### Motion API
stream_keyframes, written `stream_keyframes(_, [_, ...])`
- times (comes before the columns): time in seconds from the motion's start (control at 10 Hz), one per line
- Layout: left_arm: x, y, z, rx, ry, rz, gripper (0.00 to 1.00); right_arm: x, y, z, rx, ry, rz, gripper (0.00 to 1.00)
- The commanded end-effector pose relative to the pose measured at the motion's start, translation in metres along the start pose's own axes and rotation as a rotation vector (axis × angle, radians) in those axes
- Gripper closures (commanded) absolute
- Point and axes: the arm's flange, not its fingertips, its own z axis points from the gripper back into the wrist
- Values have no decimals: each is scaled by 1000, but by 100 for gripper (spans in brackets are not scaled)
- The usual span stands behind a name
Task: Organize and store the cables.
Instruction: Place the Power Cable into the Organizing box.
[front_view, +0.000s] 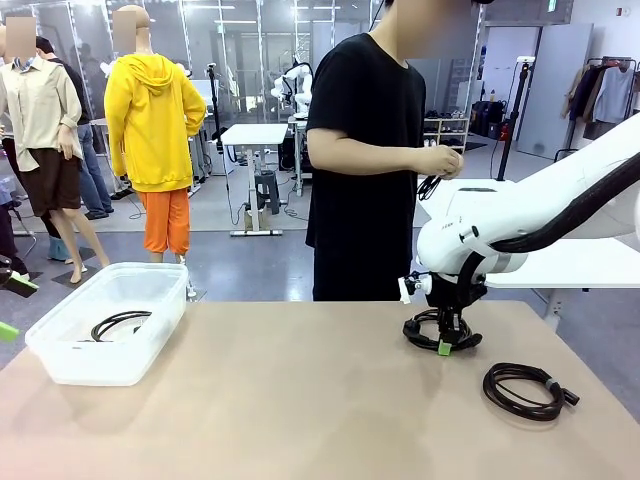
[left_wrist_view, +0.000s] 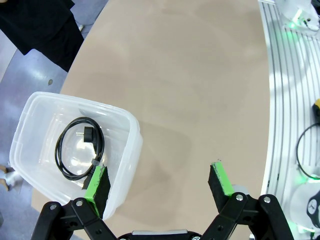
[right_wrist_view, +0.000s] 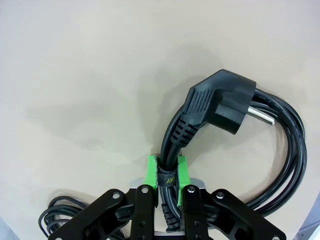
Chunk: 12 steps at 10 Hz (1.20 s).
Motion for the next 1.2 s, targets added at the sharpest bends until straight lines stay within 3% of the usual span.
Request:
stream_keyframes(0.0, [1, 3, 1, -2, 13, 1, 0, 3, 7, 25, -3, -7, -35, 100])
stream_keyframes(0.1, [1, 3, 1, -2, 13, 1, 0, 8, 17, 49, 5, -31, -44, 100])
stream_keyframes(0.3, [1, 3, 1, -2, 13, 1, 0, 27, 42, 84, -39, 21, -110, 100])
stream_keyframes(0.7, [1, 3, 1, -2, 13, 1, 0, 54, 85, 93, -29, -27, -118, 100])
stream_keyframes(1.1, [1, 3, 1, -2, 13, 1, 0, 142, 132, 85, -52, 19, -24, 100])
